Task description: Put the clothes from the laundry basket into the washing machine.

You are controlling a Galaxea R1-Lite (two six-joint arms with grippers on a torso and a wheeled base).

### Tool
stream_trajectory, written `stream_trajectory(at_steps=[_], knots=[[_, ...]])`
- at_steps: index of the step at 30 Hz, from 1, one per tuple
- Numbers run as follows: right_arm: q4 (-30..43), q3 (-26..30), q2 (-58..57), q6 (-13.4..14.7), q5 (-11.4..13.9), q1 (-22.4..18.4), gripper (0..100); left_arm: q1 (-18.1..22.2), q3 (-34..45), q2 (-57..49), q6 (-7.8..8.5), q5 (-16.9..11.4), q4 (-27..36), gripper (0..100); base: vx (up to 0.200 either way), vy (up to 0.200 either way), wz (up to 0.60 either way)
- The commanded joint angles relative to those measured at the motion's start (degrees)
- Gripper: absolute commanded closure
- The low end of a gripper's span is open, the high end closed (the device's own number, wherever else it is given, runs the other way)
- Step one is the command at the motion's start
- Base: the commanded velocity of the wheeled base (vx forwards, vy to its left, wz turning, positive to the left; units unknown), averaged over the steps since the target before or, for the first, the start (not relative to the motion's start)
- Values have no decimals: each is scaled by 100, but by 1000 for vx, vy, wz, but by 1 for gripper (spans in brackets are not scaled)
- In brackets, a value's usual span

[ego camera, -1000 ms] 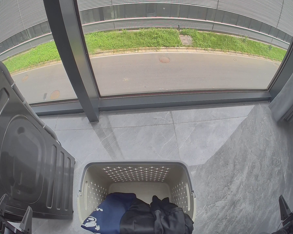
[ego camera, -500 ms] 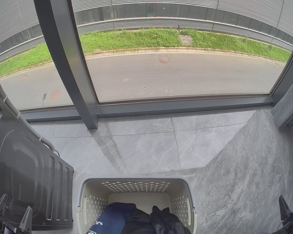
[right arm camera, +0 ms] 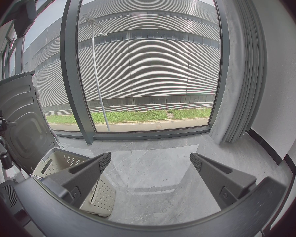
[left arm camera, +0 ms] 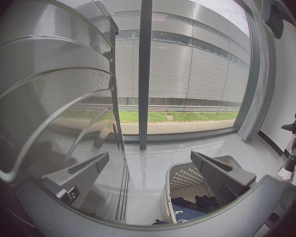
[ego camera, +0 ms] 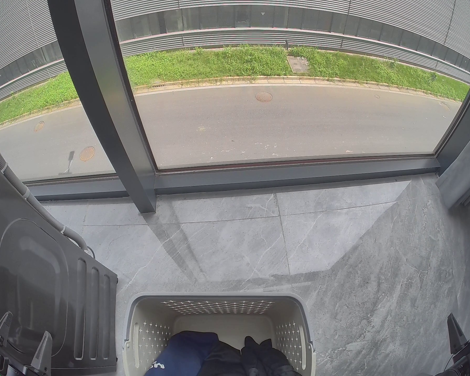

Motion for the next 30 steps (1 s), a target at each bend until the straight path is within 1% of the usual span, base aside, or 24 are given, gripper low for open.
stream_trajectory(at_steps=[1,16,30], knots=[[5,101,-60,-7,2,-1,0,-2,101,-93,1,0,-2,0,0,0,0],[-4,101,-60,2,2,-1,0,-2,101,-93,1,0,-2,0,0,0,0],[-4,101,-60,2,2,-1,0,-2,101,-93,1,0,-2,0,-200,0,0]])
